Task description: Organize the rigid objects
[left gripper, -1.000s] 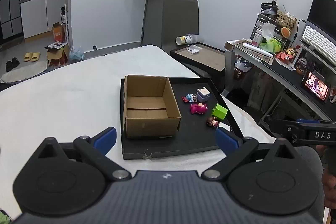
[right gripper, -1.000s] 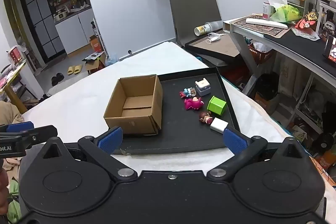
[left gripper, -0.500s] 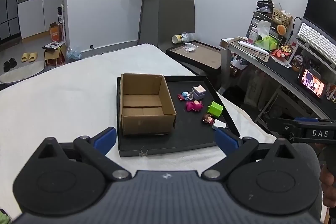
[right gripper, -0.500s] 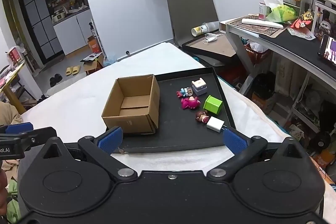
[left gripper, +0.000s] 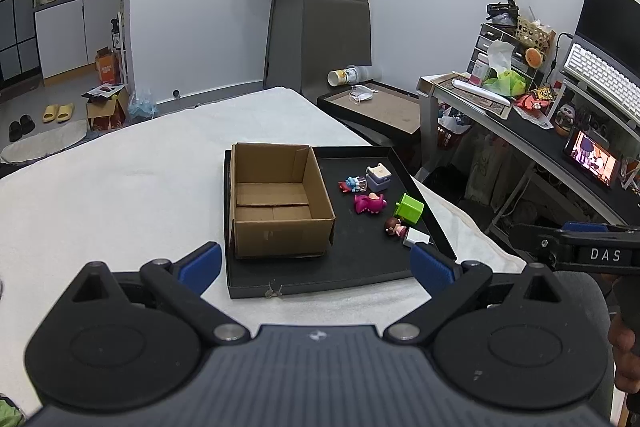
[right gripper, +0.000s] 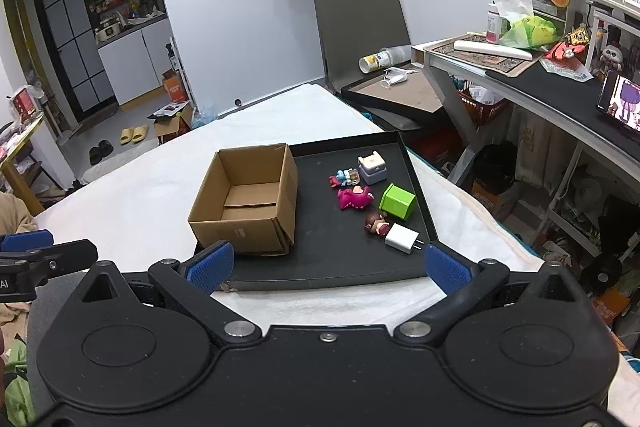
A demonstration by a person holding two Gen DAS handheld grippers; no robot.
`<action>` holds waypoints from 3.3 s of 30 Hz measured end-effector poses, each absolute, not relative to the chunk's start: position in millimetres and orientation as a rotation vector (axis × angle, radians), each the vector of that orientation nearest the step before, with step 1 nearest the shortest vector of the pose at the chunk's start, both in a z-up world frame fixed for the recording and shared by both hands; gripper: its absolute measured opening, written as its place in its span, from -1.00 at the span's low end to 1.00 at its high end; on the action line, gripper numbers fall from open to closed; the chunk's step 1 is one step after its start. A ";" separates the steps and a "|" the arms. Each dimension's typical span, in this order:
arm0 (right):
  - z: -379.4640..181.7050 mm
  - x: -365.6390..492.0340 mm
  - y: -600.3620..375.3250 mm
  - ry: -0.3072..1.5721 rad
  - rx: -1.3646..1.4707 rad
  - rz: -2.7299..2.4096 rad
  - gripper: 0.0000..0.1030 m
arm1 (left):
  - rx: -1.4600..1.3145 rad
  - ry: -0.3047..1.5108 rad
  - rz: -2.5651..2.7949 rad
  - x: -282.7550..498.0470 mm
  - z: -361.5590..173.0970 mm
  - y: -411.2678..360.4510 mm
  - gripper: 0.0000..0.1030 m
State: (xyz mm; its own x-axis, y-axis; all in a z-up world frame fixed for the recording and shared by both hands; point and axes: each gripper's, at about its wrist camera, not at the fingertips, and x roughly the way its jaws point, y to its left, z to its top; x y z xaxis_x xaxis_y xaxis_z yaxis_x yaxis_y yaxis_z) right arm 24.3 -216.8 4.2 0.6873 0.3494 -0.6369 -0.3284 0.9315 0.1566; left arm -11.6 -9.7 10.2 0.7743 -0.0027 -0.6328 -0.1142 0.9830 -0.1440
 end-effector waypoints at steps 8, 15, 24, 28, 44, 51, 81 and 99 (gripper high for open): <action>7.5 22.6 -220.7 0.712 0.045 0.410 1.00 | -0.173 0.669 0.061 -18.8 14.4 -12.1 0.94; 7.3 20.1 -222.7 0.709 0.048 0.410 1.00 | -0.169 0.661 0.063 -23.1 14.6 -13.4 0.94; 5.3 15.9 -226.4 0.706 0.053 0.401 1.00 | -0.166 0.658 0.063 -25.1 13.7 -13.7 0.94; 5.4 14.7 -226.7 0.701 0.054 0.397 1.00 | -0.158 0.656 0.060 -30.2 14.5 -14.9 0.94; 5.8 14.1 -226.3 0.703 0.053 0.386 1.00 | -0.156 0.658 0.062 -29.5 16.4 -14.9 0.94; 6.1 14.6 -226.5 0.707 0.057 0.395 1.00 | -0.154 0.665 0.062 -25.5 15.7 -17.1 0.94; -29.4 60.7 -216.1 0.705 0.086 0.369 1.00 | -0.228 0.718 0.064 29.0 -26.5 21.1 0.93; -59.6 117.6 -204.9 0.798 0.089 0.334 0.92 | -0.318 0.791 0.070 81.6 -49.6 59.9 0.89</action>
State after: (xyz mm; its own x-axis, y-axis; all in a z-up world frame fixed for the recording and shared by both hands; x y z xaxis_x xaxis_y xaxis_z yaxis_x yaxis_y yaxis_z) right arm 117.6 -204.9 -59.6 0.6485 0.3271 -0.6873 -0.2607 0.9438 0.2032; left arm 81.6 59.9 -49.6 0.7032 -0.0568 -0.7088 -0.1799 0.9501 -0.2547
